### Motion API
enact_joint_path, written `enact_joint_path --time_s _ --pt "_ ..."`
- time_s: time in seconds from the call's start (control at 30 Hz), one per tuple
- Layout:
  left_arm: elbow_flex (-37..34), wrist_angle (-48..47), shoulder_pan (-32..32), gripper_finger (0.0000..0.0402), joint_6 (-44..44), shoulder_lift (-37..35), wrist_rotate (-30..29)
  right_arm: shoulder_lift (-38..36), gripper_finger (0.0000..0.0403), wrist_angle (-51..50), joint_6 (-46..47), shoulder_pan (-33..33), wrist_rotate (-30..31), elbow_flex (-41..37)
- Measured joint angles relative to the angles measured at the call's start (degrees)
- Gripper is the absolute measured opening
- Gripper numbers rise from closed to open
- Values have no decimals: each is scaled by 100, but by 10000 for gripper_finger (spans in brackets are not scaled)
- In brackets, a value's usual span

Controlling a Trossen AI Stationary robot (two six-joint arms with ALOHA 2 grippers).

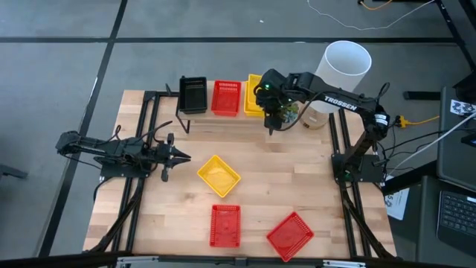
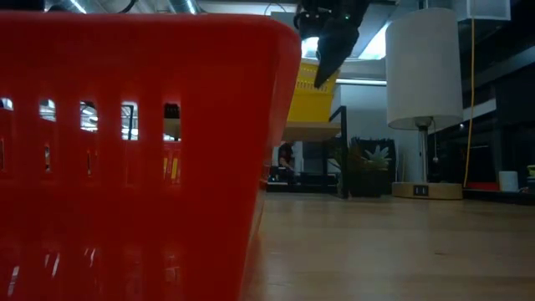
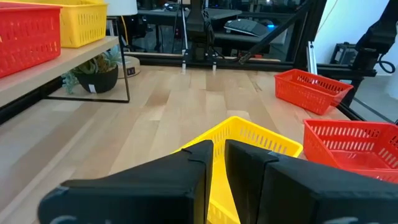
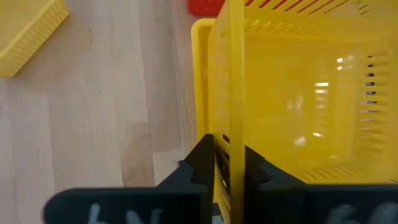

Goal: Stack baskets on shelf by color
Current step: Stack the right yellow bin on the other yellow bin on the shelf, then stack the yellow bin on the other yellow bin on the shelf

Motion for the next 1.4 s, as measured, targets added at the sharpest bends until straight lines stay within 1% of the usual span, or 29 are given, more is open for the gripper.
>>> enact_joint_path --time_s 0.43,0.57,0.67,0.73,0.87,0.93,1.0,1.07,1.2,1.27,1.33,1.4 --pt "2 -10 0 36 -4 0 -16 -2 137 213 -72 14 -4 5" --pt "2 -13 2 33 -2 0 -16 -6 157 184 71 100 -77 266" --pt "2 -15 2 33 -4 0 -16 -8 160 41 685 244 -206 507" --pt "2 -15 3 32 -7 0 -16 -17 161 19 990 387 -753 533" --pt "2 -17 4 32 -9 0 -16 -15 159 32 1086 861 -2423 336" --pt "2 -18 4 32 -9 0 -16 -19 157 292 1088 1165 -2801 51" --pt "2 -18 2 32 -11 0 -18 -6 155 630 1091 1477 -2786 -263" --pt "2 -20 4 32 -11 0 -16 -5 155 1362 1091 1792 -2594 -652" --pt "2 -20 4 32 -21 0 -17 24 155 3080 1033 2380 -1974 -1500" --pt "2 -20 4 32 -35 0 -16 22 155 3956 819 2605 -1672 -1885" --pt "2 -20 4 32 -38 0 -16 22 155 4560 586 2763 -1300 -2227" --pt "2 -20 4 32 -39 0 -16 94 155 5077 445 2857 -1116 -2478"
